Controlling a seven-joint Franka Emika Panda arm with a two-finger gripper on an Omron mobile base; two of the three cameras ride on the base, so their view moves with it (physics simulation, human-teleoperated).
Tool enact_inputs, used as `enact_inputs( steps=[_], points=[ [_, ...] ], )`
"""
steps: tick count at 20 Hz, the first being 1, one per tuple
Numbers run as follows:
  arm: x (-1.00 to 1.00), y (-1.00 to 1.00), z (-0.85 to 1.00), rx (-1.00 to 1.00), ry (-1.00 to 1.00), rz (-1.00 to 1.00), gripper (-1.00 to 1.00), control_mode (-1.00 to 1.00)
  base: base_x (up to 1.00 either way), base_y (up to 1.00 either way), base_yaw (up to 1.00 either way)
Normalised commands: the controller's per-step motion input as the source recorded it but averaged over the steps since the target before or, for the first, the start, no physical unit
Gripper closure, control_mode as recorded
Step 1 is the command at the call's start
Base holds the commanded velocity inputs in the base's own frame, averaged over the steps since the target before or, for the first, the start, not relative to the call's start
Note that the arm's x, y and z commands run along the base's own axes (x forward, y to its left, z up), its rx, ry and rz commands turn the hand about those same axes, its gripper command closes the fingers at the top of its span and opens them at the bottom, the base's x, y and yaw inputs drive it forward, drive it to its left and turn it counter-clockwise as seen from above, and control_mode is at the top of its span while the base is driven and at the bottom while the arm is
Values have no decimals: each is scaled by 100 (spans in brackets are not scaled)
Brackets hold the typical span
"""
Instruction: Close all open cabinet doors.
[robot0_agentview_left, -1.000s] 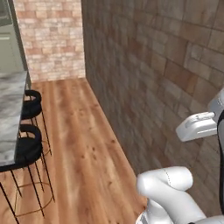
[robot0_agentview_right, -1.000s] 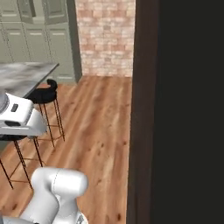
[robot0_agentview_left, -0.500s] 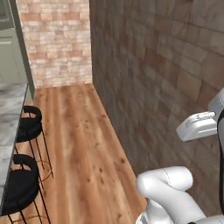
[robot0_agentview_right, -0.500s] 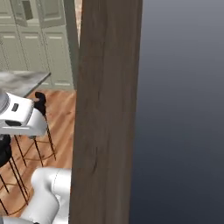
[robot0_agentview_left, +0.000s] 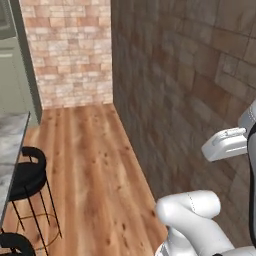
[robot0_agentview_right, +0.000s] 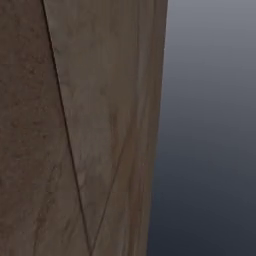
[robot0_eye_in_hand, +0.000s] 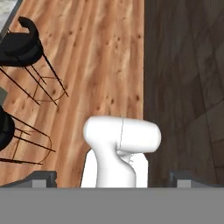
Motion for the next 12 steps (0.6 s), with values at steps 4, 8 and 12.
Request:
enact_inputs(
  steps=[4, 8, 12],
  points=[
    [0, 0, 0, 0, 0, 0, -100, 100, 100, -4, 9],
    [0, 0, 0, 0, 0, 0, -100, 100, 100, 0, 9],
    [0, 0, 0, 0, 0, 0, -100, 100, 100, 0, 6]
  ],
)
